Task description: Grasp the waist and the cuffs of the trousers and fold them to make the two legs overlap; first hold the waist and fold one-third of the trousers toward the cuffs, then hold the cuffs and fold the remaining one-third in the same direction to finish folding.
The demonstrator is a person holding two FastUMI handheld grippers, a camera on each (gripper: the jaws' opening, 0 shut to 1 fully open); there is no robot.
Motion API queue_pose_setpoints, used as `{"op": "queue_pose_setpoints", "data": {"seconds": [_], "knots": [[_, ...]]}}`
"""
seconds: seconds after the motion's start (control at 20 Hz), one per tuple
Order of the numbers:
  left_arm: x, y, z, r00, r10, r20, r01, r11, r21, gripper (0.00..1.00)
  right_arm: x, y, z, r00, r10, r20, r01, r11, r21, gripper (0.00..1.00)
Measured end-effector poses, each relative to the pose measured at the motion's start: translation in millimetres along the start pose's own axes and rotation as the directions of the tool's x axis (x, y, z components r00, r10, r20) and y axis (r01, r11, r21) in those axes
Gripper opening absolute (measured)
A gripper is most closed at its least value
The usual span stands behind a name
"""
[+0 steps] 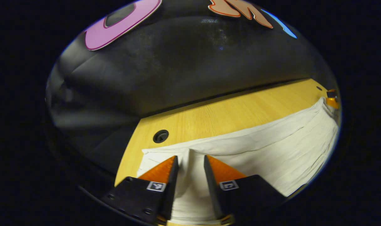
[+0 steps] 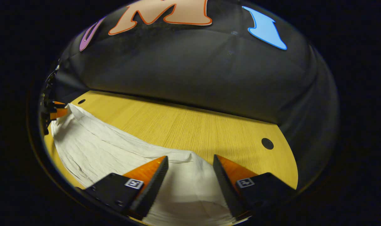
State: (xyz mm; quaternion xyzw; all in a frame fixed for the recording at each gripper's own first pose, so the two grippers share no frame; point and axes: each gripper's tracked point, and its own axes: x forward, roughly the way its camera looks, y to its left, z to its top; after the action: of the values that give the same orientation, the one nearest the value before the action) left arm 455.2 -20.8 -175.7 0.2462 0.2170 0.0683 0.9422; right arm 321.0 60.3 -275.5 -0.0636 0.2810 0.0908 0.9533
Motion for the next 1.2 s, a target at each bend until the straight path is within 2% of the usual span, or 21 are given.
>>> {"op": "queue_pose_setpoints", "data": {"seconds": [0.05, 0.1, 0.15, 0.2, 0.35, 0.5, 0.75, 0.95, 1.0, 1.2], "knots": [[-9.4, -5.3, 7.6, 1.000, 0.008, 0.015, -0.007, 0.999, -0.042, 0.79, -6.0, 0.2, 1.2, 1.000, 0.004, 0.010, -0.004, 1.000, 0.017, 0.99], [-9.6, -8.8, 13.2, 0.999, 0.007, 0.037, -0.004, 0.996, -0.085, 1.00, -16.6, -4.4, 3.0, 1.000, 0.004, 0.021, -0.005, 0.999, 0.036, 0.99], [-18.9, -7.9, 17.3, 0.998, 0.002, 0.064, 0.006, 0.992, -0.123, 0.96, -26.4, -9.6, 5.8, 1.000, -0.002, 0.031, 0.000, 0.998, 0.062, 0.98], [-15.1, -2.5, 14.8, 0.996, -0.003, 0.086, 0.016, 0.989, -0.148, 0.97, -40.8, -16.9, 6.2, 0.999, -0.008, 0.039, 0.005, 0.996, 0.089, 0.99], [-24.2, -0.7, 19.0, 0.990, 0.000, 0.138, 0.020, 0.989, -0.144, 0.96, -83.0, -57.1, 4.8, 0.996, -0.066, 0.056, 0.058, 0.989, 0.137, 0.98], [-40.4, -5.6, 18.9, 0.985, -0.017, 0.171, 0.042, 0.989, -0.144, 0.96, -123.2, -107.9, -9.2, 0.986, -0.156, 0.049, 0.147, 0.976, 0.158, 0.98], [-30.6, -1.4, 20.4, 0.981, -0.063, 0.185, 0.102, 0.972, -0.211, 0.96, -158.7, -171.2, -77.1, 0.966, -0.247, -0.081, 0.259, 0.938, 0.232, 0.98], [-28.1, -1.6, 19.2, 0.985, -0.064, 0.159, 0.095, 0.975, -0.200, 0.96, -154.9, -191.0, -128.0, 0.956, -0.231, -0.179, 0.279, 0.902, 0.330, 0.98], [-29.0, -1.4, 18.7, 0.987, -0.060, 0.152, 0.091, 0.975, -0.202, 0.95, -149.9, -191.8, -133.1, 0.958, -0.215, -0.192, 0.272, 0.891, 0.362, 0.96], [-27.6, -1.4, 21.8, 0.988, -0.051, 0.146, 0.085, 0.968, -0.238, 0.96, -126.2, -194.1, -134.9, 0.972, -0.152, -0.177, 0.222, 0.837, 0.499, 0.97]]}}
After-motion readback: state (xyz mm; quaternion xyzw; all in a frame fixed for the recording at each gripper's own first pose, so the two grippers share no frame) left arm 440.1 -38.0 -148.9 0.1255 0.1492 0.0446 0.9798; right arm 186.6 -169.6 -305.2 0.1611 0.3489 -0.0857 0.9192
